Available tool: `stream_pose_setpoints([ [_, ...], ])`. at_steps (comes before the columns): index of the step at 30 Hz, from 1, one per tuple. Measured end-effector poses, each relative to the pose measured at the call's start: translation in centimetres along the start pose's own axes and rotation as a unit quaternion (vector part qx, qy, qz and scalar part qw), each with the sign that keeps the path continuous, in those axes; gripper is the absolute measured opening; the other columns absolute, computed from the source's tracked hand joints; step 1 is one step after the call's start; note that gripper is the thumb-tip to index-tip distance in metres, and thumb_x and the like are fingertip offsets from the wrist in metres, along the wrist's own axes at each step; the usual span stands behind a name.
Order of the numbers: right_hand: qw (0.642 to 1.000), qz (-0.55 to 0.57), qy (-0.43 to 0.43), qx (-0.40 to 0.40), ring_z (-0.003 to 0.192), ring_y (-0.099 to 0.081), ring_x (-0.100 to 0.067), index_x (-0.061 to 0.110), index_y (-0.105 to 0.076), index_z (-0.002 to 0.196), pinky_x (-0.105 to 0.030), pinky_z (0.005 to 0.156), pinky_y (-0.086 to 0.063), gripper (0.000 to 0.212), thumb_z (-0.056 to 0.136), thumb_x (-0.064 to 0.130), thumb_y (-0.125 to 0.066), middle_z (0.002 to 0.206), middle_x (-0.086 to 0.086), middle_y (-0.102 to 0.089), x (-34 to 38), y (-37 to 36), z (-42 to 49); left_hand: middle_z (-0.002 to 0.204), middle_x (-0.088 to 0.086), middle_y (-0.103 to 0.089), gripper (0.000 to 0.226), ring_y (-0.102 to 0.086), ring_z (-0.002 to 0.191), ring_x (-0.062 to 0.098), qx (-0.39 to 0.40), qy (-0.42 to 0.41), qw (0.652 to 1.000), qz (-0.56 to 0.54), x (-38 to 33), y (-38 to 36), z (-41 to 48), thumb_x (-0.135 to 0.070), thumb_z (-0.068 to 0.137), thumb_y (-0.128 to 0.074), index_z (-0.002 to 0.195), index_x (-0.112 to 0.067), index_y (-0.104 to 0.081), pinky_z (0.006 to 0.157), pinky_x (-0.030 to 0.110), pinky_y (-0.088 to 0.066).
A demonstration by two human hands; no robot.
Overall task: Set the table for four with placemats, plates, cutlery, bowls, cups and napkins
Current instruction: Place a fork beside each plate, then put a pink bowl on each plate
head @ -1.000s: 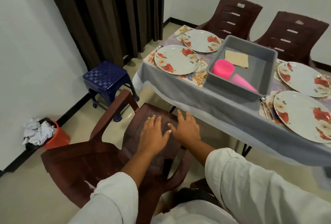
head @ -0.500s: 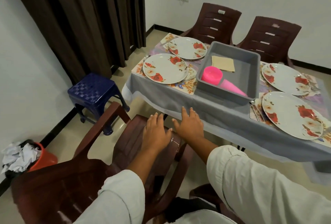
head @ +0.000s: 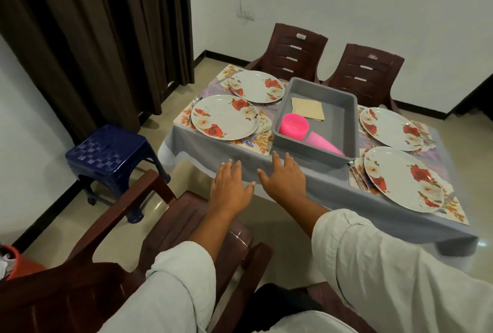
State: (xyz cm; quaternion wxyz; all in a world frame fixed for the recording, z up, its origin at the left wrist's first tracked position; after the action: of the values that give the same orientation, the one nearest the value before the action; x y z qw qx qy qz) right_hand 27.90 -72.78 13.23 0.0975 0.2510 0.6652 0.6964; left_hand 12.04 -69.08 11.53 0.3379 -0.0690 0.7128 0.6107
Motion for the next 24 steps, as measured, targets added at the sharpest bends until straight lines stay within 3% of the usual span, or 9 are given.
stream_pose_setpoints([
  [16,0.999,-0.019,-0.019,-0.022,0.150,-0.029,-0.035,0.026,-0.025,0.159,-0.052,0.116,-0.032,0.080,0.095,0.068,-0.044,0.164,-0.014,-0.029,-5.8,2.6,8.2,0.168,0.006,-0.013,0.072,-0.007,0.155,0.027,0.023,-0.041,0.999,-0.008,-6.5,-2.3,7.8,-0.054,0.100,-0.049,0.158,-0.022,-0.021,0.121,0.048,-0.023],
  [24,1.000,-0.003,0.029,-0.001,0.143,-0.039,-0.035,0.021,-0.026,0.158,-0.051,0.114,-0.037,0.076,0.096,0.059,-0.050,0.161,-0.014,-0.033,-10.1,1.0,21.0,0.160,0.004,-0.032,0.064,-0.030,0.147,0.025,0.029,-0.039,0.997,-0.054,-10.1,-5.4,17.9,-0.037,0.100,-0.058,0.154,-0.019,-0.029,0.116,0.040,-0.034],
])
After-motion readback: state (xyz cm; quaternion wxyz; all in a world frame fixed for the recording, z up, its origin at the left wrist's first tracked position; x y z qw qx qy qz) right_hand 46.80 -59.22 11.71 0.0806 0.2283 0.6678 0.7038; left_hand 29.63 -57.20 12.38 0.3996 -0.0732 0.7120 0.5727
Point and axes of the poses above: each hand's wrist, its own z-axis towards the middle knuckle, its own y-axis out of the back of the hand, x = y × z, the point moved 6 cm from there along z, towards the middle knuckle
